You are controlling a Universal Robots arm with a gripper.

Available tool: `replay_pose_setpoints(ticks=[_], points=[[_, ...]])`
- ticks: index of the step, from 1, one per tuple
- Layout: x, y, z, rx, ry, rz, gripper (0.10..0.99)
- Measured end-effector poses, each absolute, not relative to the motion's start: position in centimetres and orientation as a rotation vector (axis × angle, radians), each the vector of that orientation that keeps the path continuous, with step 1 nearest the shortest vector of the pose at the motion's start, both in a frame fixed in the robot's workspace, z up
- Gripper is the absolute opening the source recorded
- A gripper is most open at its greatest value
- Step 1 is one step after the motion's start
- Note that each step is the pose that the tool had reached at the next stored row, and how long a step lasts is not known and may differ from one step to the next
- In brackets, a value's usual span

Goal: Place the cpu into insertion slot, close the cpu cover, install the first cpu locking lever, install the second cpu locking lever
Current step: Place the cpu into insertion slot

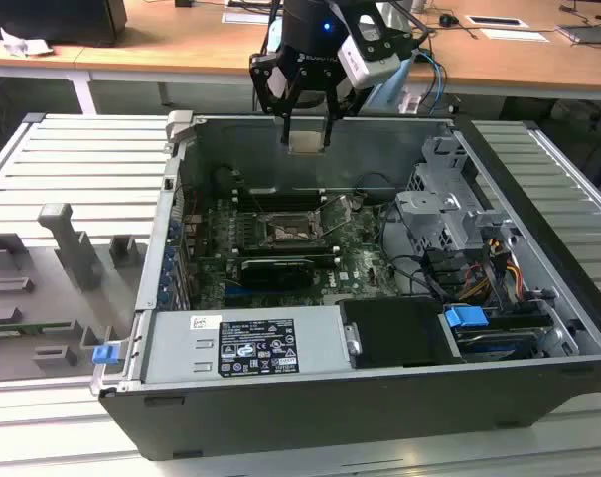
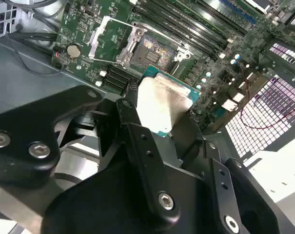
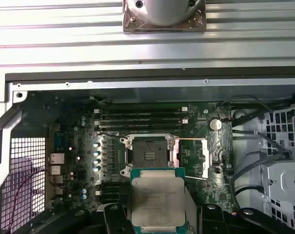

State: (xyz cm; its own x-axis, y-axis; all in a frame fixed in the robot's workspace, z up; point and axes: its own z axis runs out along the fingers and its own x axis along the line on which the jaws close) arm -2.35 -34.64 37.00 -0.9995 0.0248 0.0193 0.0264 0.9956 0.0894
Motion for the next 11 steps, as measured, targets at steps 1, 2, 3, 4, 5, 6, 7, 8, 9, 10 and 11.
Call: replay_pose_setpoints(ticks=[1, 2, 3, 4, 5, 6, 7, 8, 9, 10, 11], points=[[-2.35, -34.64, 37.0, -0.04, -3.12, -0.14, 0.529], [-2.35, -34.64, 37.0, -0.04, -3.12, -0.14, 0.529], [-2.35, -34.64, 37.0, -0.04, -3.12, -0.14, 0.529], [-2.35, -34.64, 37.0, -0.04, -3.12, -0.14, 0.529], [-2.35, -34.64, 37.0, -0.04, -3.12, -0.14, 0.529], [-2.35, -34.64, 37.0, -0.043, -3.12, -0.139, 0.529], [-2.35, -34.64, 36.99, -0.049, -3.12, -0.139, 0.529], [-2.35, -34.64, 36.94, -0.081, -3.121, -0.136, 0.529], [-2.35, -34.64, 36.9, -0.111, -3.121, -0.133, 0.529], [-2.35, -34.64, 36.87, -0.13, -3.121, -0.133, 0.529], [-2.34, -34.65, 36.78, -0.155, -3.12, -0.133, 0.529]])
